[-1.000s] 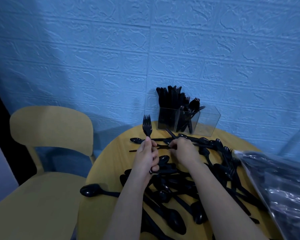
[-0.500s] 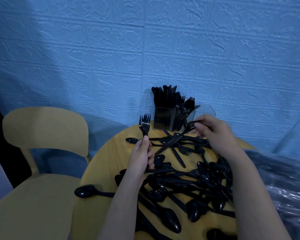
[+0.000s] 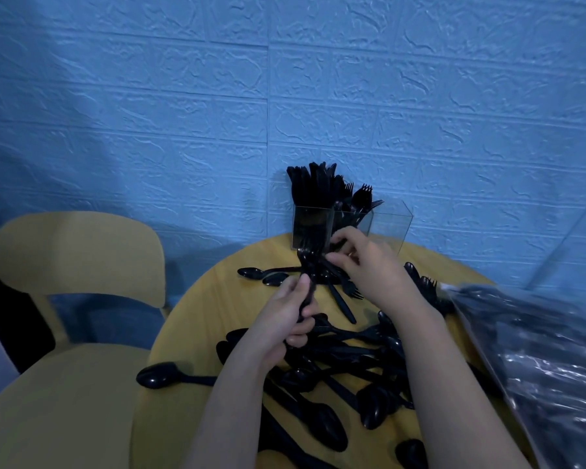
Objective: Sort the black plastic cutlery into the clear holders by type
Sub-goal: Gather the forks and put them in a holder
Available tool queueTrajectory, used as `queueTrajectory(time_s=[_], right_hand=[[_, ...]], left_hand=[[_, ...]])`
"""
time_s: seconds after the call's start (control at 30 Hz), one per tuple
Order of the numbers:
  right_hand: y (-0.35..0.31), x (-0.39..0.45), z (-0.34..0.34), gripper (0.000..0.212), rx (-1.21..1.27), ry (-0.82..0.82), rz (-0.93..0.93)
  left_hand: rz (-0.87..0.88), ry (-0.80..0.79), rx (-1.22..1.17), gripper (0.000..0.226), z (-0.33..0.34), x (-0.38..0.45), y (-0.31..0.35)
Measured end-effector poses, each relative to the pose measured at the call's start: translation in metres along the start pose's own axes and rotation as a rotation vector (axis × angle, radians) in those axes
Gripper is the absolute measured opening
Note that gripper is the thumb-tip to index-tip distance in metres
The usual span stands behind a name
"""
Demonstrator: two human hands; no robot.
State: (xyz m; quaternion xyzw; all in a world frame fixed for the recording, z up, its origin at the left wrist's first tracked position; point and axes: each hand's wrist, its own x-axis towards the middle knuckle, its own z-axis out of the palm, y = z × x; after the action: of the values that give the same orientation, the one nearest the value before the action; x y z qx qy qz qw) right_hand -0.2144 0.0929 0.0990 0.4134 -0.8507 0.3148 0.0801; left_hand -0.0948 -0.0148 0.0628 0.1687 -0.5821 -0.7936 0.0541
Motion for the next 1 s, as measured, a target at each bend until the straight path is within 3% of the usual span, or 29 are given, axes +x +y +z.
queueTrajectory(time_s=[0.07,0.2,0.47,0.63,0.73,1.0], right_hand=[[0.008,-0.001,0.006,0.012,-0.018,-0.062,0.135],[0.020,-0.010,0.021,0.022,-0.233,-0.343,0.336],[0.018,-0.009,0.023,0.026,-0.337,-0.442,0.348],[0.015,-0.007,0.005,0.004,-0.113,-0.451,0.358],[0.012,-0.008,-0.011,0.012,0.037,-0.466,0.352],[0.009,-0.011,-0.027,0.010,0.317,-0.490,0.332]], left_hand=[[0.044,0.090,-0.046,0.028,-0.002,0.003,-0.001],[0.107,0.169,-0.088,0.031,-0.002,0.004,-0.001],[0.174,0.221,-0.119,0.024,-0.007,0.004,-0.001],[0.169,0.245,-0.122,0.025,-0.007,0.005,0.000],[0.164,0.251,-0.102,0.025,-0.006,0.006,0.000],[0.159,0.289,-0.114,0.025,-0.003,0.009,-0.002]])
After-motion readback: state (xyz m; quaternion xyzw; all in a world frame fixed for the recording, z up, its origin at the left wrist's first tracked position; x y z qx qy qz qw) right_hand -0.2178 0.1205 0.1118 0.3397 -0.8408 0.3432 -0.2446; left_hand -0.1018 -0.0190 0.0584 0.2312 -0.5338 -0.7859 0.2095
